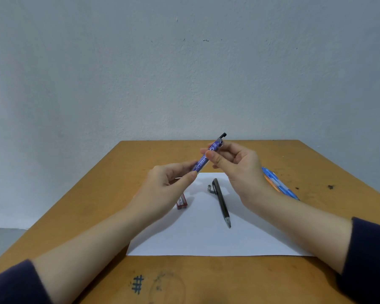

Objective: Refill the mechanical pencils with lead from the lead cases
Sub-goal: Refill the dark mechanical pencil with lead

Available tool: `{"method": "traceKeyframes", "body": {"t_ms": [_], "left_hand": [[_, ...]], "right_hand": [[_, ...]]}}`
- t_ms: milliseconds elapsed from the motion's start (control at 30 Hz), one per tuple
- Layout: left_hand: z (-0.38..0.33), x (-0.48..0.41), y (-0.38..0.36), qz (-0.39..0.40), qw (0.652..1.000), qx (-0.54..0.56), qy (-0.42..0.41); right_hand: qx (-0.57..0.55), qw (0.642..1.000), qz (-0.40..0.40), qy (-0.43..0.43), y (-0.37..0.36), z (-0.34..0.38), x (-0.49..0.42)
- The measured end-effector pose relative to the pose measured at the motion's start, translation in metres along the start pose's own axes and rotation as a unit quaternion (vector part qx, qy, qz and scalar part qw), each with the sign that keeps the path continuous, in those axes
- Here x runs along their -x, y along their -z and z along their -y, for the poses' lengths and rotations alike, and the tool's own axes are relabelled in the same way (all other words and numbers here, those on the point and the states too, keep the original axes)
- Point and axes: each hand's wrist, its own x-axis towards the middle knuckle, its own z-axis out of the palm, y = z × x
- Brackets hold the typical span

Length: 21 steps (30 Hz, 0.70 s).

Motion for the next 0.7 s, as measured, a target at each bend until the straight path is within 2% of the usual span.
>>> {"method": "traceKeyframes", "body": {"t_ms": [100,200,267,333,400,467,567,700], "left_hand": [[0.0,0.002,-0.002,0.031,0.999,-0.004,0.031],[-0.004,0.003,-0.009,0.036,0.99,0.11,0.084],[-0.01,0.002,-0.013,0.037,0.958,0.236,0.157],[-0.016,0.002,-0.012,0.052,0.91,0.346,0.222],[-0.021,0.003,-0.008,0.078,0.861,0.432,0.255],[-0.022,0.004,-0.005,0.095,0.829,0.483,0.265],[-0.023,0.003,-0.003,0.106,0.8,0.525,0.271],[-0.021,0.003,0.0,0.118,0.793,0.527,0.282]], "right_hand": [[0.044,0.998,-0.022,0.028,0.005,-0.001,-0.005],[0.131,0.988,-0.024,0.083,0.011,-0.004,-0.009],[0.194,0.971,-0.012,0.136,0.012,-0.006,-0.01],[0.265,0.942,0.005,0.205,0.014,-0.009,-0.01],[0.33,0.902,0.033,0.275,0.016,-0.014,-0.011],[0.385,0.86,0.053,0.331,0.018,-0.018,-0.012],[0.426,0.824,0.064,0.369,0.02,-0.023,-0.014],[0.428,0.825,0.055,0.365,0.022,-0.022,-0.014]]}}
